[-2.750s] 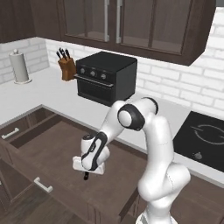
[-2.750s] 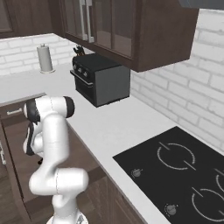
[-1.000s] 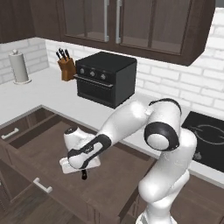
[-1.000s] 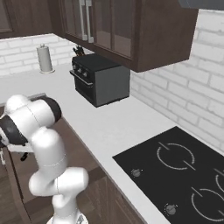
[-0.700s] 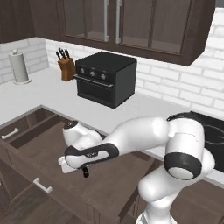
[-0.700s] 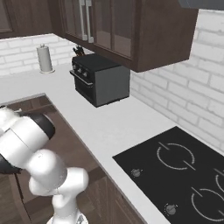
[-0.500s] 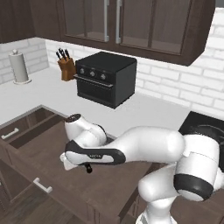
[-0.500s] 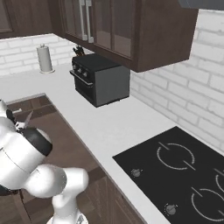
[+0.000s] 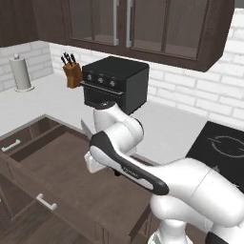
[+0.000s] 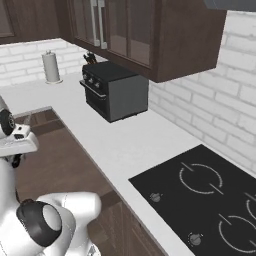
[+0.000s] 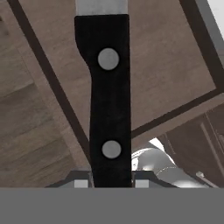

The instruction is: Pick up the knife from the drawer and place it on the cutting board. Then place the meat from the plate to the cutting board.

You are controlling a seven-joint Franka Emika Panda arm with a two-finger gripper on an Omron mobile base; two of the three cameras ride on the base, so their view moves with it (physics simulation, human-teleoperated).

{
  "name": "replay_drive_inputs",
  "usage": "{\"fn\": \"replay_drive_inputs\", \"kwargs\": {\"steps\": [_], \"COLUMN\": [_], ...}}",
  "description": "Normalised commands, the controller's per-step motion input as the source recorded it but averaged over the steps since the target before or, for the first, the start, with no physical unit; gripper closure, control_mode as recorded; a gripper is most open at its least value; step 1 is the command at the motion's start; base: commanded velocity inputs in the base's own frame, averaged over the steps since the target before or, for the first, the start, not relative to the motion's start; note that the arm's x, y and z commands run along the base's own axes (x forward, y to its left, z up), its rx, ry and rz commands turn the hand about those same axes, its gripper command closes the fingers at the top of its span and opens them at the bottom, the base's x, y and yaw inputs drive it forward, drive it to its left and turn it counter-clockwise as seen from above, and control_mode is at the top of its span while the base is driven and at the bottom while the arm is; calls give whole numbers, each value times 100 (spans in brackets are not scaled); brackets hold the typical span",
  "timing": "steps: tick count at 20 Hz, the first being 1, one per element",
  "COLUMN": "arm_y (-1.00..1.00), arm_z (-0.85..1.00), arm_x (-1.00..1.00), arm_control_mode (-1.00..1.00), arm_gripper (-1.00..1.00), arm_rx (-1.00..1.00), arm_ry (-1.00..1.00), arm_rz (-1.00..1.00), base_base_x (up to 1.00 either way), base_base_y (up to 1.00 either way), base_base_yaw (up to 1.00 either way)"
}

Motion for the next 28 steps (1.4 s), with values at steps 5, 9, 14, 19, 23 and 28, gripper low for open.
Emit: {"fn": "replay_drive_inputs", "kwargs": {"steps": [5, 9, 14, 19, 23, 28], "arm_y": [-51, -39, 0, 0, 0, 0], "arm_z": [95, 41, 0, 0, 0, 0], "arm_x": [-44, -82, 0, 0, 0, 0], "arm_control_mode": [-100, -100, 100, 100, 100, 100], "arm_gripper": [100, 100, 100, 100, 100, 100], "arm_rx": [8, 11, 0, 0, 0, 0], "arm_ry": [1, 0, 0, 0, 0, 0], "arm_rz": [6, 3, 0, 0, 0, 0], "base_base_x": [0, 0, -79, -86, -73, -37], "base_base_y": [0, 0, -45, -18, 0, 0], "base_base_yaw": [0, 0, 2, 22, 76, 91]}}
